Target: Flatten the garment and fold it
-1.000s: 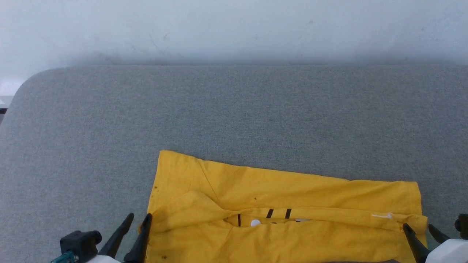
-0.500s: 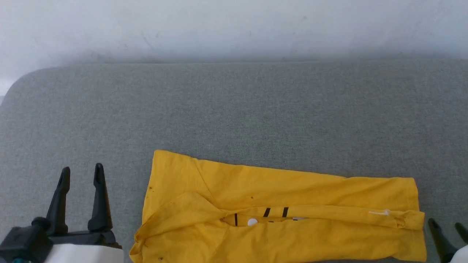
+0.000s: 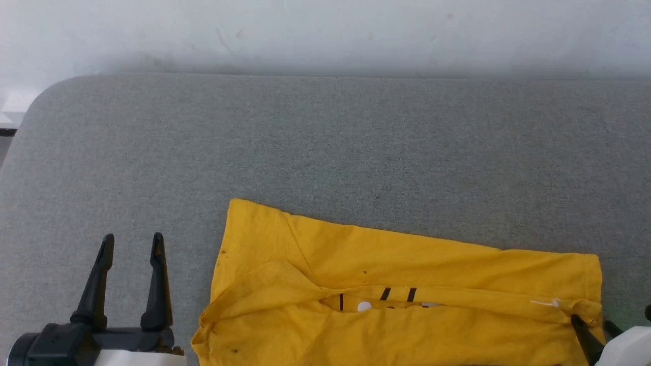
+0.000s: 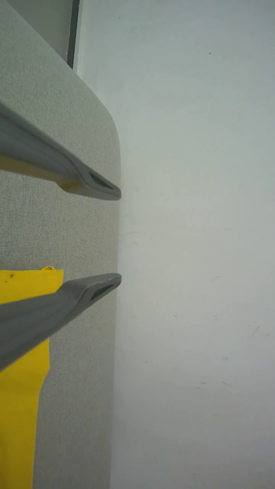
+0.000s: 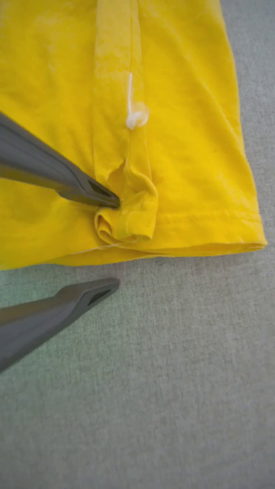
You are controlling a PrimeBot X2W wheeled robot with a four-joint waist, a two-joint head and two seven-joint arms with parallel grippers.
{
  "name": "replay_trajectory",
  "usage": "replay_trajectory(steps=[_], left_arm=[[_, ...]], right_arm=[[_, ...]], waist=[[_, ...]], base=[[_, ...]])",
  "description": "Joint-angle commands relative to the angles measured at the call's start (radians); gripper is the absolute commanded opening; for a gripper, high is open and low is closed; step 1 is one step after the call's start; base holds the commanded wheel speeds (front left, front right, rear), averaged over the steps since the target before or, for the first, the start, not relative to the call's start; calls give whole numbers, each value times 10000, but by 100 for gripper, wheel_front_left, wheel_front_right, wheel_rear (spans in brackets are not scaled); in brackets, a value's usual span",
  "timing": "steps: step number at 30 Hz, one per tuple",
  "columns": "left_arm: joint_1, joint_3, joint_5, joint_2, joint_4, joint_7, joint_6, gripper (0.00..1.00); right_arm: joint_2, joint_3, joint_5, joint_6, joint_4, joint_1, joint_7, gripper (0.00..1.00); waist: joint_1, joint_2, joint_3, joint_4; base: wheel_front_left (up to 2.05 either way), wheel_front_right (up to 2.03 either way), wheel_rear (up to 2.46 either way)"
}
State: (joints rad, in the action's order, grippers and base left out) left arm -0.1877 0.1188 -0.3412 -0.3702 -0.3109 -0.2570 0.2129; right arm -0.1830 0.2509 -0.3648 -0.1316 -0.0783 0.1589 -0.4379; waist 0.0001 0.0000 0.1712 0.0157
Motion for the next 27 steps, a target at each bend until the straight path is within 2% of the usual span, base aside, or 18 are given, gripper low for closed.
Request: replay_trajectory(steps=[1,2,5,10,20,23,27], left_arm=[[-2,-7,116,85,57,-46,-64,100],[-4,9,119,115,94,-46,-95,100],[-13,37,122,172,209,-46,-184,100],[-145,-42,136,195,368,-47,-223,100],[-335,149,206,220,629,-47,-313,100],[-364,163,175,218,680,-47,-317,100],[-336,141,129,235,700,-47,-315,100]], right_arm=[[68,-79,-53,9,-242,-98,-273,35],[102,-98,-121,9,-326,-121,-427,0],[192,10,-263,9,-484,-162,-762,0],[50,447,-50,9,-361,-244,-505,0],[-956,2513,1147,9,-854,-467,155,0],[-1024,2405,1083,9,-688,-414,116,0],[-785,1438,439,9,105,-304,-273,0]], waist=[[-1,0,23,78],[-1,0,20,107],[-1,0,-54,186],[-1,0,-337,176],[-1,0,-715,38],[-1,0,-704,-1],[-1,0,-606,-68]], base=[[0,0,0],[0,0,0],[0,0,0],[0,0,0],[0,0,0],[0,0,0],[0,0,0]])
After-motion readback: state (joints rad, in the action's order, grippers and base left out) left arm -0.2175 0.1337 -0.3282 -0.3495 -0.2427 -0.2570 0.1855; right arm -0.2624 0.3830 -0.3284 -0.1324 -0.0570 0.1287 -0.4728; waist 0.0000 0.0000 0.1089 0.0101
